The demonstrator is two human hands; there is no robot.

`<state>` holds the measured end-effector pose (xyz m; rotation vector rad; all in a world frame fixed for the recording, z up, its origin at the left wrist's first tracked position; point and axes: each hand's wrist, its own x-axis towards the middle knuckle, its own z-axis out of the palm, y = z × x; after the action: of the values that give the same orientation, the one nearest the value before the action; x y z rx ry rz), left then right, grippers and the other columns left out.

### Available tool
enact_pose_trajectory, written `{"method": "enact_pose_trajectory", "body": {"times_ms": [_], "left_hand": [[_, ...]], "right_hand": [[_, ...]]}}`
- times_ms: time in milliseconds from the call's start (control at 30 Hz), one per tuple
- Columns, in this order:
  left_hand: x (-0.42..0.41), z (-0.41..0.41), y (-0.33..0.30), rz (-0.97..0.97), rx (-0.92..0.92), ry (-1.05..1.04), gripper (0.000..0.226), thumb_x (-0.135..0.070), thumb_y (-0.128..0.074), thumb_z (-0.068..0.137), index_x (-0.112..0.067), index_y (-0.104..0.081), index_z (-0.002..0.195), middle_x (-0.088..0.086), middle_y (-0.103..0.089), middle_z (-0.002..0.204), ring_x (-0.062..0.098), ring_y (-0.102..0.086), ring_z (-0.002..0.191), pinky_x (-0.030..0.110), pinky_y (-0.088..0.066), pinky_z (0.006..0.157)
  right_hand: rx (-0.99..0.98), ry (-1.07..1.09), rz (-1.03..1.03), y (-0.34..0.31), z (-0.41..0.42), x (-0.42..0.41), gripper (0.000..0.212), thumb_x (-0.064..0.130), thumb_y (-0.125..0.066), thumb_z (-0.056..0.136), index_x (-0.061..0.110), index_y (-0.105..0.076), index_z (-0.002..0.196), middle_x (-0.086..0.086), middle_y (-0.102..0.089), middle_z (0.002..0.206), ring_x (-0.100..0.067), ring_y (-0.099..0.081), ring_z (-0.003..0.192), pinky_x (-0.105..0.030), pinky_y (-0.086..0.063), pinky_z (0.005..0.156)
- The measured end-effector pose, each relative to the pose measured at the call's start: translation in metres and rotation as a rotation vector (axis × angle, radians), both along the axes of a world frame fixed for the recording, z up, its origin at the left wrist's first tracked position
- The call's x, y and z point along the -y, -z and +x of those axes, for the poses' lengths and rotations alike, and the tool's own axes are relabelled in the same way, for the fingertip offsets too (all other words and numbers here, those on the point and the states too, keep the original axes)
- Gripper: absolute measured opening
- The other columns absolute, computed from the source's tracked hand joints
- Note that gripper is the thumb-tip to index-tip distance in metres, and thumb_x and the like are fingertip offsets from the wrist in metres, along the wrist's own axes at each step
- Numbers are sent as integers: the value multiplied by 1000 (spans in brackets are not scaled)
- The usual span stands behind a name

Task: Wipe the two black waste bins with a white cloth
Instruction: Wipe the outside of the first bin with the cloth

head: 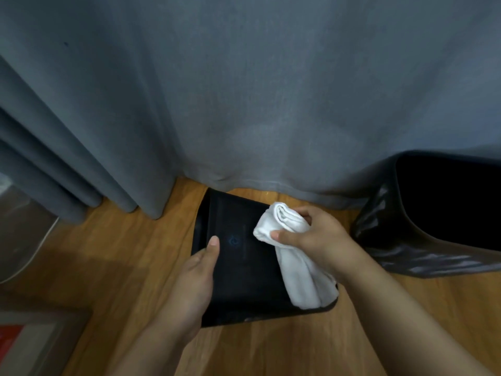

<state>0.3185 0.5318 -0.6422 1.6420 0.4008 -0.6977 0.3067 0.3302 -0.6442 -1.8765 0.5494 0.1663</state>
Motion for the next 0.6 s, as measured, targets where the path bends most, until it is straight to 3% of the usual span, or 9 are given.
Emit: {"method": "enact_pose_trajectory", "body": {"times_ms": [100, 167, 233, 333, 400, 500, 600], "left_hand": [[0, -1, -1, -4, -7, -5, 45, -54, -41, 96, -22, -72, 104, 0, -78, 98, 22, -73, 98, 45, -53, 96], [0, -1, -1, -3, -11, -7, 45, -55, -41, 96, -22, -71, 105, -1, -78, 98, 22, -73, 97, 43, -54, 94], [0, 0, 0, 4, -9, -8, 46, -55, -41, 96, -21, -72, 105, -1, -78, 97, 21, -72, 97, 40, -54, 92], [1, 0, -1, 0, -4, 0, 46, -54, -41, 97, -22, -72, 105, -1, -78, 100, 20, -72, 98, 40, -54, 94], [2, 0, 0, -15, -8, 3, 46, -54, -40, 98, -21, -72, 105, -1, -78, 100, 21, -72, 99, 42, -53, 95], [1, 0, 0, -20, -10, 11, 48, -56, -40, 97, -21, -72, 106, -1, -78, 99, 21, -72, 99, 44, -53, 96], [1, -1, -1, -28, -6, 25, 49, -56, -39, 97, -21, -72, 109, -1, -78, 102, 20, -72, 101, 46, -51, 100]], "right_hand": [[-95, 96, 229, -2, 1, 9, 27, 30, -77, 77, 15, -70, 99, 1, -72, 88, -12, -68, 84, -25, -54, 74], [-107, 115, 204, -4, -1, 12, 27, 39, -71, 82, 13, -72, 91, -4, -74, 84, -18, -69, 82, -33, -54, 77], [-87, 151, 135, -4, -3, 16, 34, 44, -64, 85, 10, -69, 81, -6, -71, 77, -21, -67, 78, -32, -52, 73], [43, 160, -336, -11, -6, 24, 42, 46, -47, 94, 9, -53, 75, 0, -55, 67, -25, -54, 74, -30, -33, 60], [197, 184, -611, -26, -8, 28, 44, 48, -39, 95, 10, -48, 77, -5, -52, 68, -30, -52, 72, -32, -31, 61], [401, 245, -804, -59, -6, 29, 40, 46, -37, 96, 11, -45, 79, 0, -41, 62, -23, -40, 61, -31, -23, 58], [439, 142, -822, -76, -6, 17, 37, 48, -42, 92, 13, -44, 80, 6, -38, 58, -20, -39, 58, -32, -23, 57]]}}
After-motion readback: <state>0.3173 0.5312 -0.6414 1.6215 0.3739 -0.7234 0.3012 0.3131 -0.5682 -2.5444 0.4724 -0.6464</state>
